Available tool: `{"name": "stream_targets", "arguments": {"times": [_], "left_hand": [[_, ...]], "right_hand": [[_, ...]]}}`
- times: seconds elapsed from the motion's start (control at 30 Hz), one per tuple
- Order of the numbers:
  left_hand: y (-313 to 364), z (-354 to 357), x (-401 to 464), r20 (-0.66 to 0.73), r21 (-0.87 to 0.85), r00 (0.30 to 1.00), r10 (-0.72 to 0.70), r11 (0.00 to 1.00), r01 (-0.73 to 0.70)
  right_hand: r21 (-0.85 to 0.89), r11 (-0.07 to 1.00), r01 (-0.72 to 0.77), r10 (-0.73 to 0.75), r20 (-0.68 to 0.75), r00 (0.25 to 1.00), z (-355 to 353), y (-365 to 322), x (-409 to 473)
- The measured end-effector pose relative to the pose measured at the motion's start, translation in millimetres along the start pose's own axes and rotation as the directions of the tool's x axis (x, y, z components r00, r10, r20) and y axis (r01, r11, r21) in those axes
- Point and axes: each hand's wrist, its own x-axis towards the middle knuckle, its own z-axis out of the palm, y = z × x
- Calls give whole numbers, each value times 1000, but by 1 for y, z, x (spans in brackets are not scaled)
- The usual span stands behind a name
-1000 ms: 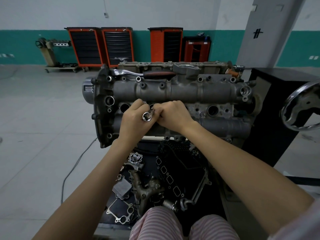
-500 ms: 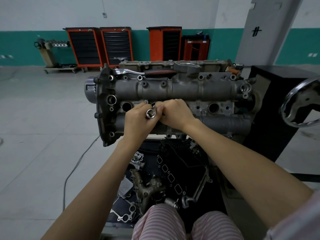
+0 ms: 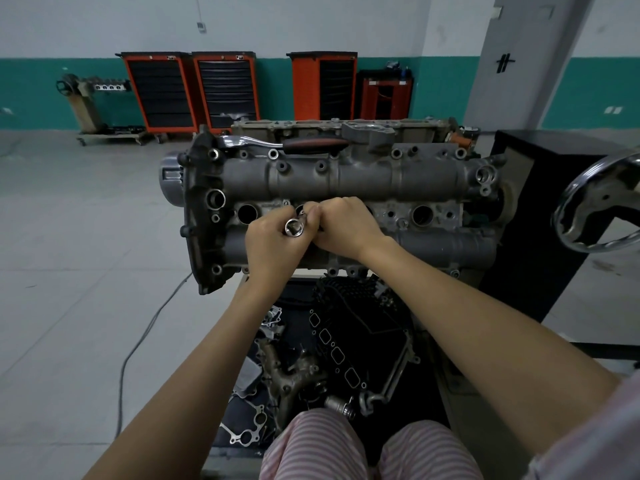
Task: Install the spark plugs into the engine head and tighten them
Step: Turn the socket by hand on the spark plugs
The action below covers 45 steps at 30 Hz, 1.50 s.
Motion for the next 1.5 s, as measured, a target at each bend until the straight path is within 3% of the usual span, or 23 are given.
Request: {"name": "stream_targets", "arguments": {"times": [0.17,0.47,0.7,0.93,1.13,1.5], "left_hand": [[2,4,-1,-9,2,1000,-21,1000,21],[2,-3,-7,52,100,995,85,991,-90],[0,-2,-11,42,77,996,77,994,-80],[0,1,-7,-24,62,997,74,995,-73],[-3,1,-9,-7,131,986,164,978,-162],[4,2,-8,-25,77,999,45,996,-43]], "right_hand": [[-66,997,41,-41,-6,999,3,3,1],[-25,998,64,-65,-75,995,7,1,2],[-19,994,106,-107,-169,980,2,-1,0],[39,998,43,-32,-264,964,-2,-6,-3],[2,1000,27,-26,-172,985,1,-2,0],[11,994,109,-104,-202,974,-1,-3,-2]]}}
